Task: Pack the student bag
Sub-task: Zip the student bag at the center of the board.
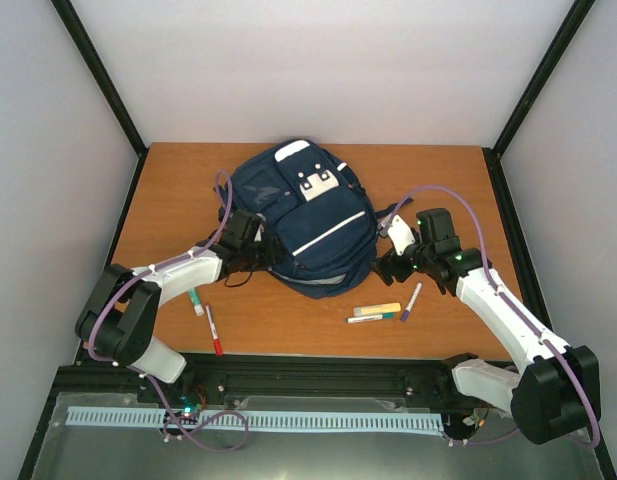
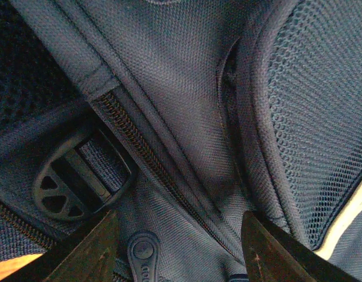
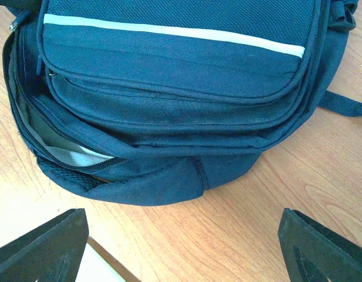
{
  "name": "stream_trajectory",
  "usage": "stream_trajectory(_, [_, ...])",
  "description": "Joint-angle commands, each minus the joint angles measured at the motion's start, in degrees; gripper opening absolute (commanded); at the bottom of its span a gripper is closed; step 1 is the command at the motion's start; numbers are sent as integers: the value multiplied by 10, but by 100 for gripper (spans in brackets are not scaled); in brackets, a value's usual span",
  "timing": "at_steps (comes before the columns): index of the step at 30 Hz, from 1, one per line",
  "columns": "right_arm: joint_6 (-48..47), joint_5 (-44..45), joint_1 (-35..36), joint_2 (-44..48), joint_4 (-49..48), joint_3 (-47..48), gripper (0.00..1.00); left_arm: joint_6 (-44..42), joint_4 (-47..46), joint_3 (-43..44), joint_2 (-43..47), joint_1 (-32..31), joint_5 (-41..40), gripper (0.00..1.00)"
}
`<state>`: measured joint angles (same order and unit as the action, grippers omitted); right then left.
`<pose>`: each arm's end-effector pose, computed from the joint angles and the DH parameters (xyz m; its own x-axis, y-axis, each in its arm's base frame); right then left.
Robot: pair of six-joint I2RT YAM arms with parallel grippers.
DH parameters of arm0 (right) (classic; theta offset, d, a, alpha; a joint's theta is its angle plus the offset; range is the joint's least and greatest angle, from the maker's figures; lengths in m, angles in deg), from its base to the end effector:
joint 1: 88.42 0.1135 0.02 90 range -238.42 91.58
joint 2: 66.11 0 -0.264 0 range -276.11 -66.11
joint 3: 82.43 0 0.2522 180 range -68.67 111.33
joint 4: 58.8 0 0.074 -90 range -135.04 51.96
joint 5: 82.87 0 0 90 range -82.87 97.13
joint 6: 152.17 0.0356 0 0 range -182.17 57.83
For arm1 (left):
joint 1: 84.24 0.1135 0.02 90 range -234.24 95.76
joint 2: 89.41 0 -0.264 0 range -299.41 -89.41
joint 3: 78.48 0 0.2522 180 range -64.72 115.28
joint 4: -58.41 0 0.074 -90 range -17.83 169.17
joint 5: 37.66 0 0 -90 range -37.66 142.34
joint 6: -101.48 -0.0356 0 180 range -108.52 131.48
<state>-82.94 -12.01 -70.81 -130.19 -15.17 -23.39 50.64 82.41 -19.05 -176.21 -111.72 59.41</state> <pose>0.2127 0.0798 0.2480 -0.4947 -0.5085 -0.7048 -0.7140 0.7001 -0.0040 0.2619 -0.1412 0.1757 -0.8696 -0.2541 -0.4233 -0.0297 0.8828 -0.4688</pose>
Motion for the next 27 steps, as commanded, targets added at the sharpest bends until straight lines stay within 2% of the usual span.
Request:
stream_trajectory(1, [-5,-12,-5,-6,2,16,91,-5,-1,2,-3,3,-15,60])
stream_trajectory(7, [-7,-14,-5,-13,6,18,90,-11,-63,-19,-17,3,81,48])
stream_trajectory(12, [-6,-14,-5,-13,6,18,90,-7,-71,-25,-16,3,78,37])
stream_trajectory(19, [-8,-15,-5,-12,7,18,90,-15,-51,-29,2,3,52,25])
stream_trajectory(23, [-8,-16,-5,-13,7,19,90,-28,-30,-28,9,3,38,26])
stream_trajectory(27, [-8,-17,-5,-14,8,19,90,-43,-30,-30,11,3,58,40])
